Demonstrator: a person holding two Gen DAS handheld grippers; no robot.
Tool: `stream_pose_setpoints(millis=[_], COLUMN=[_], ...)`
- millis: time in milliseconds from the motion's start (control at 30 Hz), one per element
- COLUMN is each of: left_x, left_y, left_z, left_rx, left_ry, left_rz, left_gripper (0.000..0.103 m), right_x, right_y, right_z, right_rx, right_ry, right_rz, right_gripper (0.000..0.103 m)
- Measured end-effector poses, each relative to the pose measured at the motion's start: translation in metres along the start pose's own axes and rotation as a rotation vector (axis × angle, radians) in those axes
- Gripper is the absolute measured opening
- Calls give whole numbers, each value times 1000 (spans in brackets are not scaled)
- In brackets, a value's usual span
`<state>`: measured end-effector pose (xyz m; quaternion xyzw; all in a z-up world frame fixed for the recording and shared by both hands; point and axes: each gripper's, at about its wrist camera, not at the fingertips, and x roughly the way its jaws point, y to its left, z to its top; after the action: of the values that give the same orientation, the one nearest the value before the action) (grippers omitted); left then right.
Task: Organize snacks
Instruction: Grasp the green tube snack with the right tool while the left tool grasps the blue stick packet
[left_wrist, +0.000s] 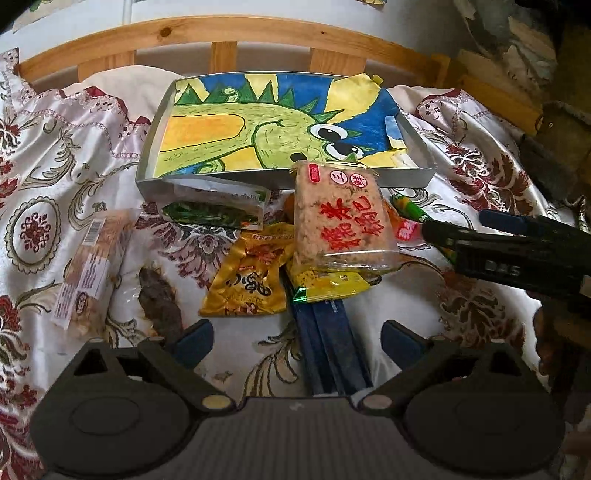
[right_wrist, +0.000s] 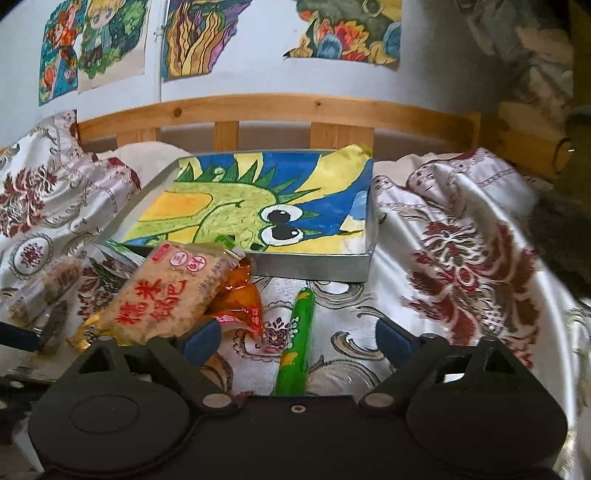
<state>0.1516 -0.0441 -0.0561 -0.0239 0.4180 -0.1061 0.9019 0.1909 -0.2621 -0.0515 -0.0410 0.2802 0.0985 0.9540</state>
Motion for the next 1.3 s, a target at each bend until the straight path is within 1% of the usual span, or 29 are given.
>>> stream_pose_setpoints(millis=[67,133,167,200,300,400,533,667,733,867,900,1000,1133,1300], left_x=[4,7,8,8,9,13,18,20,21,24,25,24,17,1], left_y=[-1,0,-1,-2,-8,-14,-17,-13,-11,-2,1,4,2,-2], left_z=[2,3,3,3,3,5,7,7,7,8,8,8,8,2], left_rx=[-5,-17,-20,-20,-1,10,9,-17,-34,-109,-126,-149,-155,-140], left_ry=[13,22,23,23,21,25,43,49,60,90,96,114,144,177], left_rz=[1,-12,-23,-37,-55,-57,-44,-46,-44,-74,-80,-88,-93,-115], left_gripper=[92,86,85,83,80,73,55,48,43,41,39,36,34,33], right_x=[10,15,17,18,18,21,25,30,34,39,40,40,36,25], right_y=[1,0,1,1,0,-4,-5,0,3,4,4,5,8,13], right_z=[-1,-1,-1,-2,-3,-5,-10,-9,-10,-9,-10,-9,-6,-5], right_rx=[-8,-9,-9,-10,-6,11,16,-13,-28,-35,-35,-48,-60,-85], right_ry=[0,-2,1,5,19,38,53,50,52,62,64,73,89,112], right_rz=[9,15,18,16,8,-2,-6,-8,-12,-16,-19,-22,-23,-10], right_gripper=[83,81,79,73,64,59,57,52,50,43,37,23,20,19])
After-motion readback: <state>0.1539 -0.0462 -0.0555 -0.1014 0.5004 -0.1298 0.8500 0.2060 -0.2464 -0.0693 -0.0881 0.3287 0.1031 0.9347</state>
